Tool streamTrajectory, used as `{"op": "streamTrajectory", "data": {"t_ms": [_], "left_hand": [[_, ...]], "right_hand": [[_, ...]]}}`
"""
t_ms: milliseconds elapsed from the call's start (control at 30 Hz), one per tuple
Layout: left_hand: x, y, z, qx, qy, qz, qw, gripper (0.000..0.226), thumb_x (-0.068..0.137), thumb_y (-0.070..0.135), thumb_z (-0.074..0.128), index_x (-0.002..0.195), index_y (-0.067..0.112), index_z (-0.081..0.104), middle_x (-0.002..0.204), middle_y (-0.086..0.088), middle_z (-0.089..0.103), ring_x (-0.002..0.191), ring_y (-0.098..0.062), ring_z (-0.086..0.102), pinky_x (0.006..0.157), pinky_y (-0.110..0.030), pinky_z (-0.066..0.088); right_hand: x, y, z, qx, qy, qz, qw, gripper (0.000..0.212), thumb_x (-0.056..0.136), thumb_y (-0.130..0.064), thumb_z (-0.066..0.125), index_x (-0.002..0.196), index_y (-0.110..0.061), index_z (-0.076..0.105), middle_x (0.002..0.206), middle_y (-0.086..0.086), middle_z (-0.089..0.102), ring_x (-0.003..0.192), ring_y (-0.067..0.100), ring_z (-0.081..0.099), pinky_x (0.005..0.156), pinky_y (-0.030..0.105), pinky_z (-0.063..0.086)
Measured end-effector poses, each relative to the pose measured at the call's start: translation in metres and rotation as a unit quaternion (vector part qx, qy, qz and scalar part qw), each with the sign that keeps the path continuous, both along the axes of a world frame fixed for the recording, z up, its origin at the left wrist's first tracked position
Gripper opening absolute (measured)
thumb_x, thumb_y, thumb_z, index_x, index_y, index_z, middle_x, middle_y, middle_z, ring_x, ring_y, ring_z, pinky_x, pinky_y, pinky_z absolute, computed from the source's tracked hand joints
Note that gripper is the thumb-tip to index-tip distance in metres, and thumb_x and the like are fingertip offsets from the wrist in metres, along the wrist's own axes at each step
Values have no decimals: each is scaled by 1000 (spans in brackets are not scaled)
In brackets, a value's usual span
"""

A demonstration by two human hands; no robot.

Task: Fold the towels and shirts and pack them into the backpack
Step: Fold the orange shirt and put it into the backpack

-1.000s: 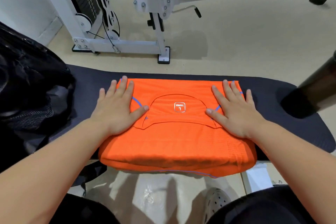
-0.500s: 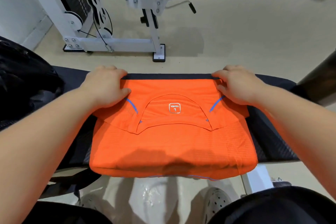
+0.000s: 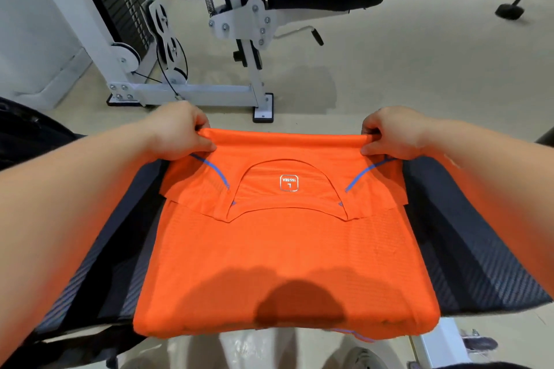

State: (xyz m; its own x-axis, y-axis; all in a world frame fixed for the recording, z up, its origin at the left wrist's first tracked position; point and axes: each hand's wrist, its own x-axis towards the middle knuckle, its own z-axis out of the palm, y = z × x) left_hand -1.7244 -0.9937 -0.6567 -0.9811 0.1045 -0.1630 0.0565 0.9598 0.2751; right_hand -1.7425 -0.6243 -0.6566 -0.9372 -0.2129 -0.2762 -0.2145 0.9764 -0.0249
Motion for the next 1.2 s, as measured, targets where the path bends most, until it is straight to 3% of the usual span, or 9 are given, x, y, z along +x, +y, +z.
{"op": "streamTrajectory", "data": {"t_ms": [167, 433, 567, 667, 833, 1000, 1100, 1200], "left_hand": [[-22, 4, 35, 7, 130, 3, 991, 18, 84, 26, 78, 77, 14, 67, 72, -6, 62, 72, -28, 57, 55, -31, 34], [48, -8, 49, 24, 279, -49, 959, 8, 81, 14, 76, 86, 10, 70, 80, -7, 65, 78, -28, 56, 68, -36, 39], [112, -17, 24, -2, 230, -127, 965, 10, 77, 16, 78, 81, 16, 70, 79, -2, 65, 79, -31, 62, 70, -40, 51], [145, -21, 2, -38, 182, -177, 966, 13, 77, 33, 65, 77, 21, 68, 76, 3, 61, 75, -29, 62, 66, -37, 51], [171, -23, -27, -92, 128, -238, 958, 29, 77, 38, 48, 80, 21, 71, 77, 1, 62, 75, -31, 63, 64, -42, 54], [178, -22, -23, -98, 98, -212, 967, 47, 82, 67, 48, 85, 27, 73, 83, 8, 61, 84, -23, 61, 72, -40, 53], [171, -14, -19, -83, 121, -165, 975, 57, 90, 67, 34, 72, 23, 66, 76, 7, 54, 82, -25, 59, 69, -41, 52], [151, 0, -16, -75, 154, -94, 981, 44, 93, 56, 41, 92, 22, 69, 90, 0, 58, 93, -31, 58, 77, -45, 53]], "right_hand": [[-21, 6, 30, -120, 178, -69, 974, 10, 89, -23, 70, 91, -21, 60, 88, 6, 59, 84, 28, 51, 70, 33, 38], [61, 14, 46, -180, 274, -35, 944, 9, 84, -14, 70, 90, -17, 63, 85, 3, 61, 83, 28, 54, 70, 34, 36], [125, 21, 22, -150, 222, 17, 963, 15, 82, -17, 73, 89, -21, 61, 87, 3, 61, 86, 33, 58, 71, 39, 44], [156, 27, -2, -92, 190, 48, 976, 15, 80, -30, 69, 88, -24, 58, 85, -3, 55, 85, 32, 58, 73, 45, 51], [183, 34, -35, -54, 128, 102, 985, 16, 78, -33, 64, 90, -22, 61, 91, 1, 56, 84, 31, 55, 70, 44, 51], [191, 40, -34, -77, 103, 79, 989, 47, 83, -73, 44, 96, -32, 63, 97, -10, 54, 89, 18, 50, 78, 41, 48], [182, 30, -24, -73, 120, 64, 988, 58, 89, -73, 29, 91, -28, 65, 89, -7, 58, 87, 22, 54, 78, 43, 48], [158, 15, -17, -61, 163, 52, 983, 45, 95, -59, 38, 99, -23, 65, 95, 0, 60, 96, 30, 57, 83, 45, 47]]}}
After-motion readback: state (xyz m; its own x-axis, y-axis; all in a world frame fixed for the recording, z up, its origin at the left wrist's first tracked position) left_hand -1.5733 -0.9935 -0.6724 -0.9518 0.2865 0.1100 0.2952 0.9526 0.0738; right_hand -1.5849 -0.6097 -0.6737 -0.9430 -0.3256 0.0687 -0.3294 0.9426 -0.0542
